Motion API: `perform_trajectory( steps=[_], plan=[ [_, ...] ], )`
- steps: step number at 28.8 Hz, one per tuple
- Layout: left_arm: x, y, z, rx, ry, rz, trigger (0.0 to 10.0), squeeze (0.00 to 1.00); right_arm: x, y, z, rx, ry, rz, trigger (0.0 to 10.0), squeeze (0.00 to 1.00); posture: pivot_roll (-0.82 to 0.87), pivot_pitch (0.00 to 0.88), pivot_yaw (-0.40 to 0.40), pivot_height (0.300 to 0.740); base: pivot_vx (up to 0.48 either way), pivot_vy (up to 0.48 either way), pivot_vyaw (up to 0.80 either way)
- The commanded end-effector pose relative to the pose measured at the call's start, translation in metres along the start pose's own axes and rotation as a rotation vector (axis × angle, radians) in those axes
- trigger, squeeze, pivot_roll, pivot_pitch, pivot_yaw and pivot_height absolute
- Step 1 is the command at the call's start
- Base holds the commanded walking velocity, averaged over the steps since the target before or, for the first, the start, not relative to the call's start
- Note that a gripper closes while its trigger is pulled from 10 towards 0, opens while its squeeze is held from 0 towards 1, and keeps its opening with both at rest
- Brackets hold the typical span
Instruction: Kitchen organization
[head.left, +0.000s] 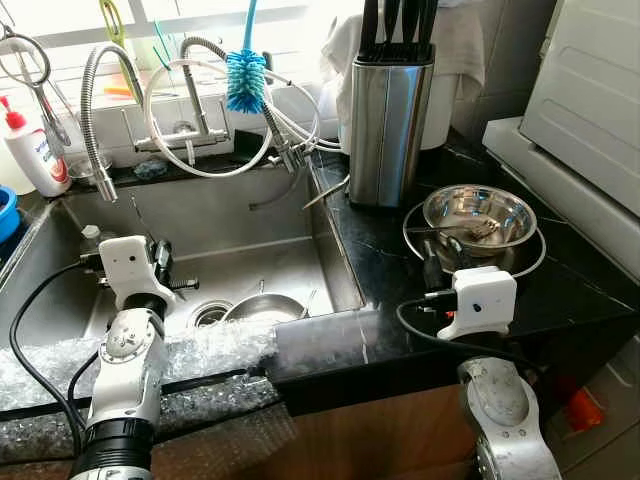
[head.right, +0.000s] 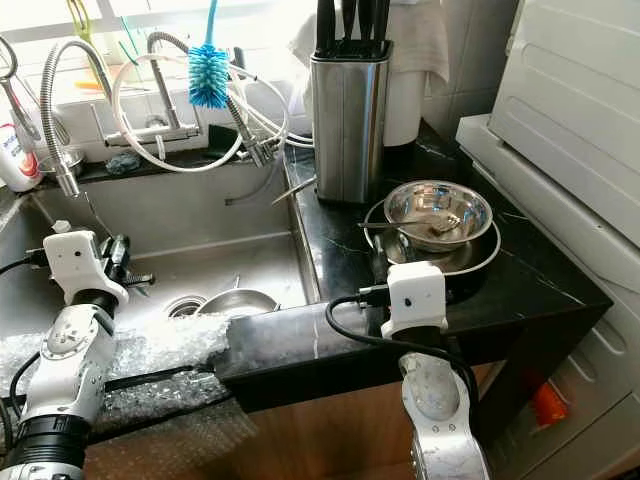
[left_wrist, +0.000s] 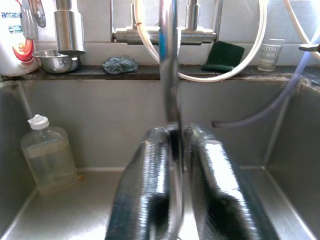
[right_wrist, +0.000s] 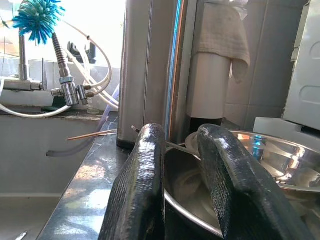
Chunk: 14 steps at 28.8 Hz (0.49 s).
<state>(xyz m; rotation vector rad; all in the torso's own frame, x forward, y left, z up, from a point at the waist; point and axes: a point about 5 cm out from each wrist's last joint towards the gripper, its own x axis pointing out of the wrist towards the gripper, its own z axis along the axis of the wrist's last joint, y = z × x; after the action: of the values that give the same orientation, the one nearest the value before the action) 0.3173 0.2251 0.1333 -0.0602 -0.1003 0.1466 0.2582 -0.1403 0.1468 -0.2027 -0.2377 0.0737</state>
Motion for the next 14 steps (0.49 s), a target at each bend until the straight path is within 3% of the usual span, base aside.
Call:
perform_trajectory(
  steps=[1, 10, 11, 14],
  plan=[
    [-0.003, -0.004, -0.014, -0.023, 0.062, -0.011, 10.0, 1.0, 0.003, 0.002, 0.0, 0.005, 0.005, 0.008, 10.0, 0.0, -0.08, 0.0, 0.085, 0.74, 0.0, 0.0, 0.0],
    [-0.004, -0.009, -0.009, -0.02, 0.029, -0.031, 10.0, 1.0, 0.004, 0.004, 0.0, 0.006, 0.003, 0.01, 10.0, 0.0, -0.08, 0.0, 0.09, 0.74, 0.0, 0.0, 0.0],
    [-0.003, -0.011, -0.001, -0.015, -0.017, -0.04, 10.0, 0.0, 0.004, 0.004, 0.0, 0.006, 0.002, 0.01, 10.0, 0.0, -0.08, 0.0, 0.09, 0.74, 0.0, 0.0, 0.0],
    [-0.002, -0.014, 0.013, -0.023, -0.087, -0.048, 10.0, 0.0, 0.004, 0.005, 0.0, 0.008, 0.001, 0.01, 10.0, 0.0, -0.08, 0.0, 0.092, 0.74, 0.0, 0.0, 0.0]
  ],
)
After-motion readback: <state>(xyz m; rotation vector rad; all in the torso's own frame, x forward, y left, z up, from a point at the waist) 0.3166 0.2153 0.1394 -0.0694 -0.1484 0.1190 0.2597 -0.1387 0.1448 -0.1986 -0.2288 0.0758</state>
